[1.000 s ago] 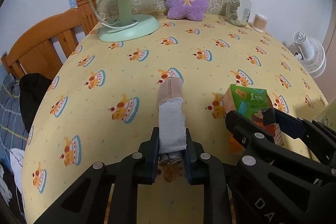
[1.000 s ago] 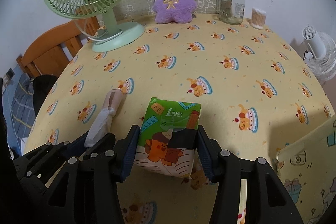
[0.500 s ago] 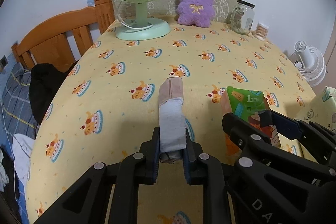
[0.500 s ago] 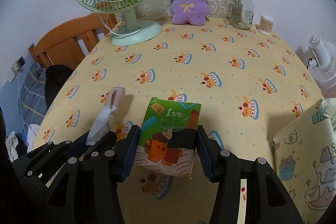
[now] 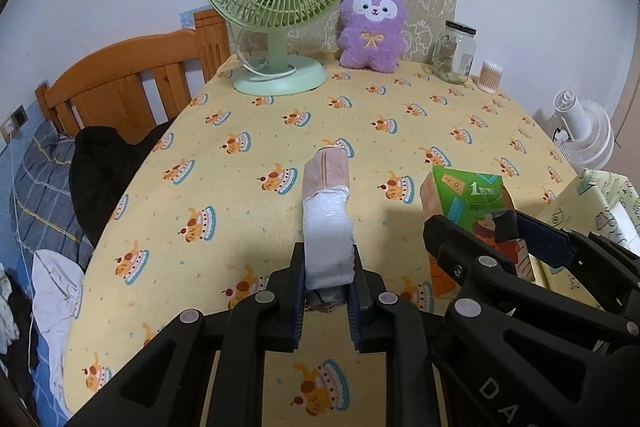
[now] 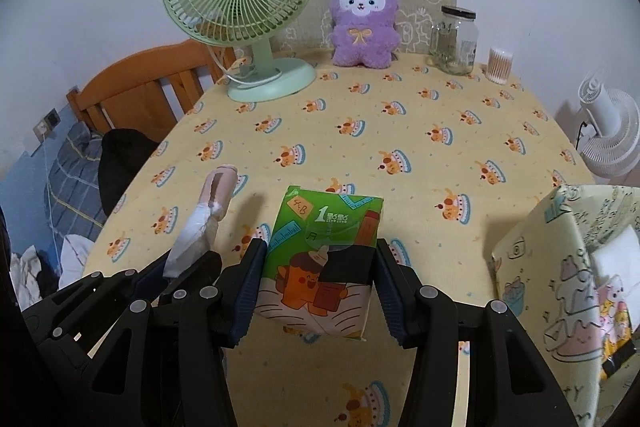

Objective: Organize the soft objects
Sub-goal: 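Lift the white bundle in the left tool while the right tool carries the tissue pack toward the box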

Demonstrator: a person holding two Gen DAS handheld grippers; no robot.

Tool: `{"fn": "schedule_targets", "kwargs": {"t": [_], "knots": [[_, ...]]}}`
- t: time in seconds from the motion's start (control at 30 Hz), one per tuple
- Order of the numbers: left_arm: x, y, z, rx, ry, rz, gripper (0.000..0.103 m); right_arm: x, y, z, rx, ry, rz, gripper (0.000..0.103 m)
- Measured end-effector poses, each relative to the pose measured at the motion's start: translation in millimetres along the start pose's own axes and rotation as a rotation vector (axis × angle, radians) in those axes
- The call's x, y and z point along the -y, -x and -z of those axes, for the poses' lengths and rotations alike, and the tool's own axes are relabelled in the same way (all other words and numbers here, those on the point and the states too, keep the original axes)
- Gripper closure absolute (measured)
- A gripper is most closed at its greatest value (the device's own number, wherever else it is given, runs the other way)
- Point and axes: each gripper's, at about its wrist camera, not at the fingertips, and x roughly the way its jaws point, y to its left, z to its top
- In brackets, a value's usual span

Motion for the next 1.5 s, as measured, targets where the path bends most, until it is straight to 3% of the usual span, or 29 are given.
{"fn": "schedule_targets", "kwargs": {"t": [0.73,1.5], "knots": [[20,77,-14,0.162,-0.017,-0.047,0.087,5,84,-15,0.161,0.024,-0.034,0.047],[80,106,-18,0.228,-0.069,-0.016,0.087,58,134,-11,0.237,0.007,0.002,0.047]]}}
